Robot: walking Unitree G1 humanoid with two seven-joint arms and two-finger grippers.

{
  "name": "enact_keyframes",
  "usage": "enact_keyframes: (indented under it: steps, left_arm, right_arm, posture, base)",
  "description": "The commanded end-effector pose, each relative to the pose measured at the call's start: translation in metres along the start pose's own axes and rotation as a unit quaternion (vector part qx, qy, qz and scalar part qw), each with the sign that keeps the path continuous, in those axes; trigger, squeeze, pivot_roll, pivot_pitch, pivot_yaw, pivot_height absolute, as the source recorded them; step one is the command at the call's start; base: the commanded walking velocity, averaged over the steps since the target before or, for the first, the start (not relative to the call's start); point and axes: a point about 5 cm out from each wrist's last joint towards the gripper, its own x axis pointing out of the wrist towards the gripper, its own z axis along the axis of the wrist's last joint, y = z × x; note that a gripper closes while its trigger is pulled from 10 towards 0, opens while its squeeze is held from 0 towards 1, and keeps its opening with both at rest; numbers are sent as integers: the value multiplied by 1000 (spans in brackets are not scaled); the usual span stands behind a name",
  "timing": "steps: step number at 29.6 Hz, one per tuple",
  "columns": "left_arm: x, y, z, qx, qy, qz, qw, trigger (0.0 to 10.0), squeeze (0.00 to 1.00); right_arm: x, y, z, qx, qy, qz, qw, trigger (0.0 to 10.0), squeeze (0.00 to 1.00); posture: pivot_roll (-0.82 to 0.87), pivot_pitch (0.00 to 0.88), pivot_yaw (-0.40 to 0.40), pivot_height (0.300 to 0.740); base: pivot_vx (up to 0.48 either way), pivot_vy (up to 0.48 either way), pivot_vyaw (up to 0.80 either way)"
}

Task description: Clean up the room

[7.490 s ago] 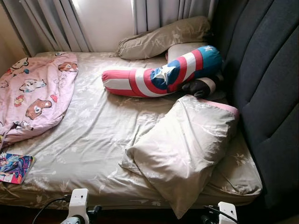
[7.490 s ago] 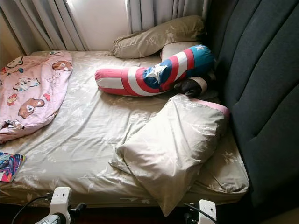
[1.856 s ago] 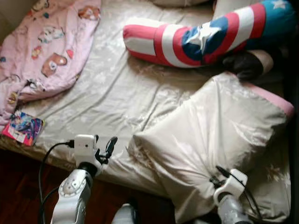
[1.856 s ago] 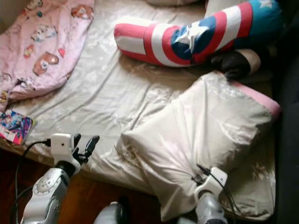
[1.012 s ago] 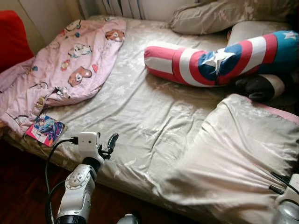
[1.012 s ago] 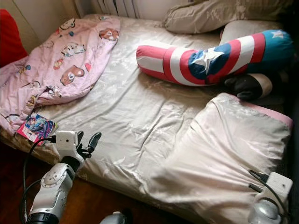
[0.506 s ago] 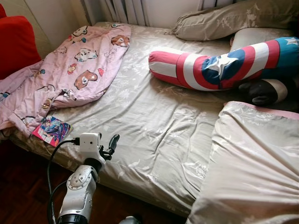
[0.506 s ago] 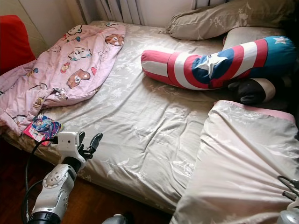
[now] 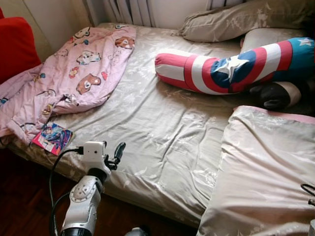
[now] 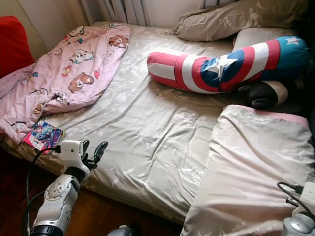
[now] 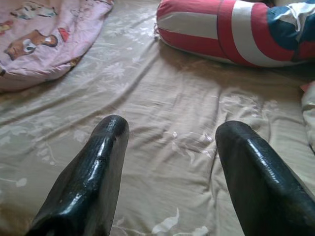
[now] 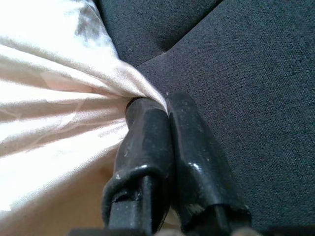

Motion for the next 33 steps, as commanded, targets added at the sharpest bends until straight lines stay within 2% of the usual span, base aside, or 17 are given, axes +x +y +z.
enact_keyframes:
  steps: [1,3,8,9,10,11,13,14,15,17,20,22,25,26,28,32,33]
  left_arm:
    - [-5,4,-7,0,14,6,1000,10000,0]
    - [-6,4,-9,-1,16,5,1000,10000,0]
    - [-6,2,-13,-4,22,3,1000,10000,0]
    - [-7,2,-16,-8,28,3,1000,10000,0]
    - [-7,1,-17,-9,30,2,999,10000,0]
    - [-8,2,-23,-10,41,4,999,10000,0]
    - [-8,2,-27,-12,49,7,999,10000,0]
    - [-10,2,-34,-14,63,9,998,10000,0]
    - [-10,2,-37,-16,69,10,997,10000,0]
    - [-12,5,-47,-23,92,17,995,10000,0]
    - [-20,8,-64,-28,129,27,991,10000,0]
    - [-24,8,-72,-32,147,32,988,10000,0]
    - [-32,9,-88,-27,191,40,980,10000,0]
    - [-37,9,-96,-29,212,43,976,10000,0]
    - [-40,8,-102,-31,228,47,972,10000,0]
    - [-57,6,-124,-31,298,66,952,10000,0]
    - [-67,4,-134,-23,333,66,940,10000,0]
  right_arm:
    - [2,-1,13,-1,-32,0,999,10000,1000]
    - [2,2,16,-12,-42,6,999,10000,1000]
    - [-2,13,22,-1,-58,33,998,10000,1000]
    - [-7,29,24,30,-62,96,993,10000,286]
    - [-9,34,25,38,-64,115,991,10000,286]
    - [-18,51,26,59,-68,177,980,10000,0]
    - [-24,63,25,74,-65,218,971,10000,0]
    - [-34,78,20,91,-49,273,957,10000,0]
    - [-38,83,19,95,-46,293,950,10000,0]
    - [-48,95,13,57,-55,335,939,10000,0]
    - [-64,111,-6,59,-15,386,920,10000,0]
    - [-71,117,-14,49,-10,398,916,10000,0]
    - [-90,134,-28,28,18,440,897,10000,0]
    - [-97,140,-33,14,29,457,889,10000,0]
    - [-103,145,-36,8,36,470,882,10000,0]
    - [-117,152,-53,-39,78,493,866,10000,0]
    - [-118,150,-62,-54,99,487,866,10000,0]
  posture:
    - [60,134,40,740]
    - [60,134,39,740]
    - [55,131,35,740]
    - [53,126,32,740]
    - [53,126,32,740]
    - [53,117,30,740]
    - [53,113,28,740]
    - [60,108,25,740]
    - [61,106,25,740]
    - [58,103,22,740]
    - [46,83,17,740]
    - [49,74,16,740]
    - [61,48,6,740]
    - [63,41,1,740]
    - [66,36,-7,740]
    - [76,20,-16,740]
    - [85,19,-17,740]
  base:
    - [0,0,0]
    - [0,0,0]
    - [0,0,0]
    - [0,0,0]
    - [0,0,0]
    - [0,0,0]
    - [0,0,0]
    - [0,0,0]
    - [0,0,0]
    - [0,0,0]
    - [0,0,0]
    - [0,0,0]
    - [0,0,0]
    - [0,0,0]
    - [0,0,0]
    - [0,0,0]
    - [0,0,0]
